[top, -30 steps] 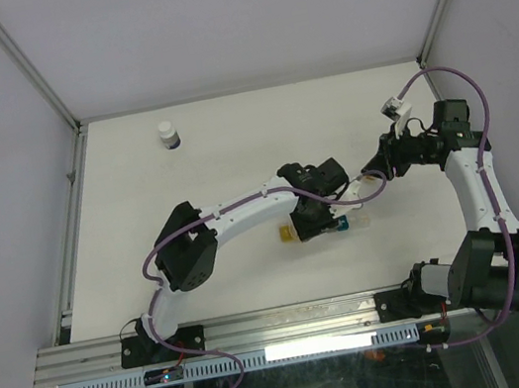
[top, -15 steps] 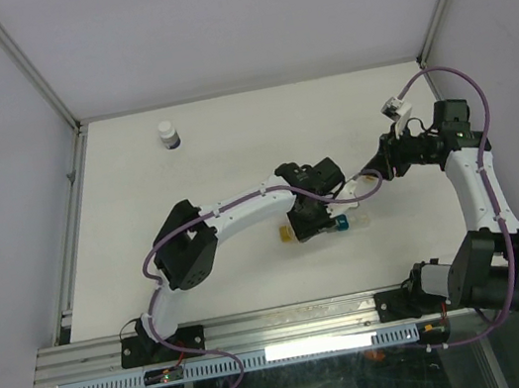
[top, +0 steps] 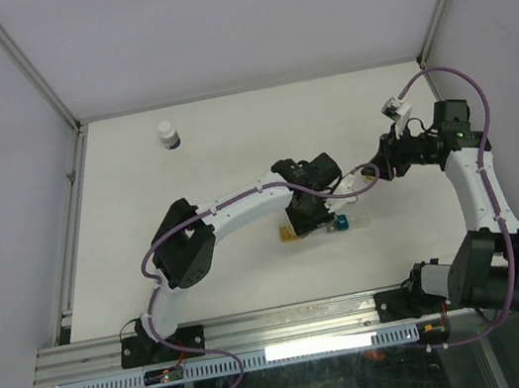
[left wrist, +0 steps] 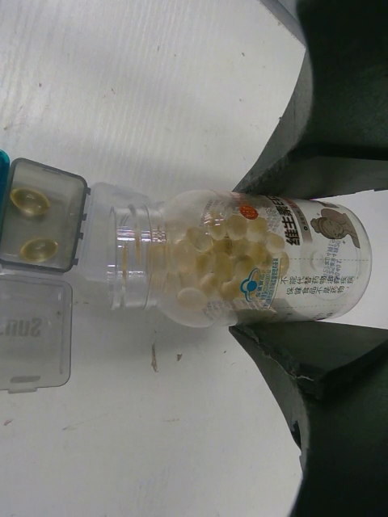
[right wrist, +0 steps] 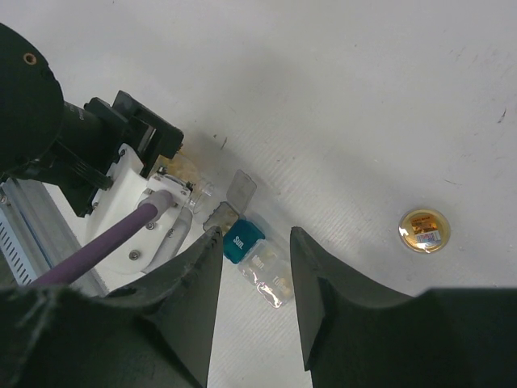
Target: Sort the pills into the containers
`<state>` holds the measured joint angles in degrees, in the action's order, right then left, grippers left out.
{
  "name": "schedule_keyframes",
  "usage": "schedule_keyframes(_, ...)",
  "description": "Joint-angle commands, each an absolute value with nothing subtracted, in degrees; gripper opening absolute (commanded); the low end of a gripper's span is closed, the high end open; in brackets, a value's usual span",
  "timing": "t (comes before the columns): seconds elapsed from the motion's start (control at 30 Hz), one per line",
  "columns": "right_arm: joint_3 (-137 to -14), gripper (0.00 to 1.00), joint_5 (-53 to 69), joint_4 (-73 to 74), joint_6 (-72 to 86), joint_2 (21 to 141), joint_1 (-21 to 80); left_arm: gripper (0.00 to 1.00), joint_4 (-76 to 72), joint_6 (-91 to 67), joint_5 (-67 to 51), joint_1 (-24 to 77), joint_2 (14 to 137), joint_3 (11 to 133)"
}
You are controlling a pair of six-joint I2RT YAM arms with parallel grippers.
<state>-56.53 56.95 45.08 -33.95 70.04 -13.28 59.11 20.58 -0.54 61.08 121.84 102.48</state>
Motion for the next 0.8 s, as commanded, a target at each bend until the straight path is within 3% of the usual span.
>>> schedule_keyframes(0.0, -57.5, 0.42, 58.8, 44.5, -34.1, 69.4, -13.8, 0.0, 57.5, 20.9, -1.4, 61.3, 118.8, 102.6)
schedule_keyframes(0.33, -57.0, 0.42, 59.2, 44.9, -35.8, 69.3, -13.9, 0.0, 46.0, 21.3, -4.4, 62.0, 109.9, 94.0)
schedule_keyframes(0.77, -55.6, 0.42, 61.5, 45.0, -40.7, 65.9, -13.8, 0.0, 0.4, 17.8, -14.1, 63.6, 84.7, 57.2)
